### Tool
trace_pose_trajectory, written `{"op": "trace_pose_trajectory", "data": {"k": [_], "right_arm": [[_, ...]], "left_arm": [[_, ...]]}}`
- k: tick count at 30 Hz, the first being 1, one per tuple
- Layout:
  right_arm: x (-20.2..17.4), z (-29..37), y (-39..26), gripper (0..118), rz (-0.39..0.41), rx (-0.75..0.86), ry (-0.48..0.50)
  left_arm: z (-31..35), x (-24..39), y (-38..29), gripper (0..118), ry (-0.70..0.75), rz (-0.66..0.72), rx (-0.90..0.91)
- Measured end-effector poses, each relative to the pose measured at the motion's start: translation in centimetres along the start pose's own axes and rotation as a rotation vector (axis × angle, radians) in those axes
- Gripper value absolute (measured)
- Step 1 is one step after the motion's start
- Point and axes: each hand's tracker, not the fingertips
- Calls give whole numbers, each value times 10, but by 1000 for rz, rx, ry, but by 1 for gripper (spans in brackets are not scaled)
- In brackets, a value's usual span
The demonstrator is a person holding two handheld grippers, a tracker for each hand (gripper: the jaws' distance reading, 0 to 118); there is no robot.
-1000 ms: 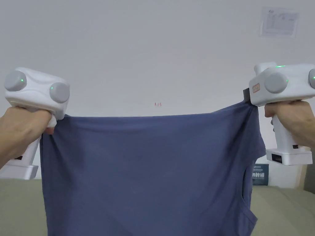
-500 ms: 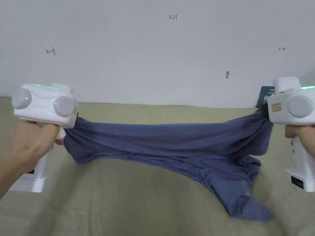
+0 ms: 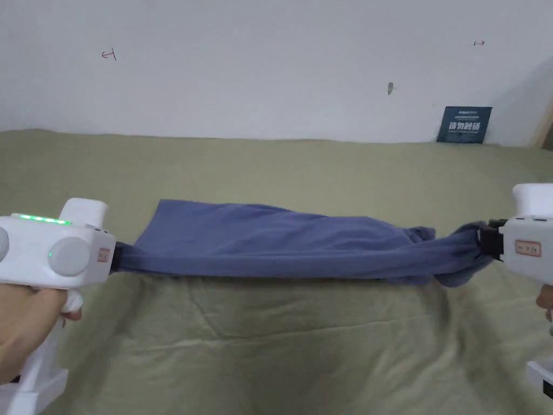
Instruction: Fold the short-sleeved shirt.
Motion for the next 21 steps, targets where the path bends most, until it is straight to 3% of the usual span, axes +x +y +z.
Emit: {"op": "trace_pose_trajectory", "data": {"k": [9,17,21], "right_arm": [[4,104,-121,1,-2,-71,43],[11,137,-186,1,-49,-121,41],[9,144,-199,1,-80,-143,50]], "left_arm": [[72,-7,-118,3,-74,43,-34],[111,-5,-174,3,-82,-2,-34],[117,-13,-190,3,-98,50,-50]]}}
